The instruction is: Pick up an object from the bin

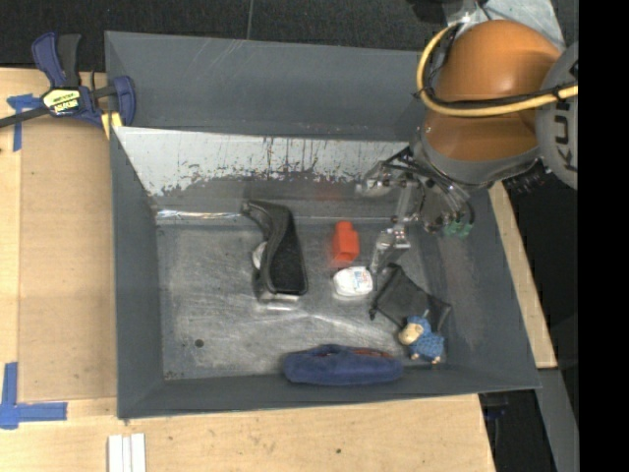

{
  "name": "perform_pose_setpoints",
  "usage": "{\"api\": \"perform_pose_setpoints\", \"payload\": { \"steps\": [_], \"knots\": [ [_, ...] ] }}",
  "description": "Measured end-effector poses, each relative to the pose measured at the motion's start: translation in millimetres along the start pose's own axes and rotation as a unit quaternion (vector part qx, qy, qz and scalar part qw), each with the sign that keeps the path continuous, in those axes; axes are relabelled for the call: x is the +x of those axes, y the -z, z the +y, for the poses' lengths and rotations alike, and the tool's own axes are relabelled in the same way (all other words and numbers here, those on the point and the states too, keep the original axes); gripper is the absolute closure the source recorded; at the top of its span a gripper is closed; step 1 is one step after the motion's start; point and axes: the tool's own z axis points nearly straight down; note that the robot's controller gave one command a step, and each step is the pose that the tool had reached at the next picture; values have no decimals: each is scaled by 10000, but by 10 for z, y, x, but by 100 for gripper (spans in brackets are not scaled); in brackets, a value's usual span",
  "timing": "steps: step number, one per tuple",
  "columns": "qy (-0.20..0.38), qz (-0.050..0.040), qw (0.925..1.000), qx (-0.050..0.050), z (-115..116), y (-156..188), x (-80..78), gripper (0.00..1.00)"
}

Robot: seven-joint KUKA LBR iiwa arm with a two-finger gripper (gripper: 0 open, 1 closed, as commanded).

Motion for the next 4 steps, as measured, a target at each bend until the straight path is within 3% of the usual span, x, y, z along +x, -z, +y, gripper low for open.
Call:
{"api": "perform_pose_setpoints", "payload": {
  "steps": [1, 2, 3, 4],
  "knots": [
    [1431, -27, 9897, 5, 122, -1626, -216, 0],
    [3053, -70, 9522, 7, -328, -1614, -238, 0],
    [3040, -120, 9526, 17, -319, -1577, -272, 100],
    [3035, -31, 9528, 11, -271, -554, -148, 100]
  ]
}}
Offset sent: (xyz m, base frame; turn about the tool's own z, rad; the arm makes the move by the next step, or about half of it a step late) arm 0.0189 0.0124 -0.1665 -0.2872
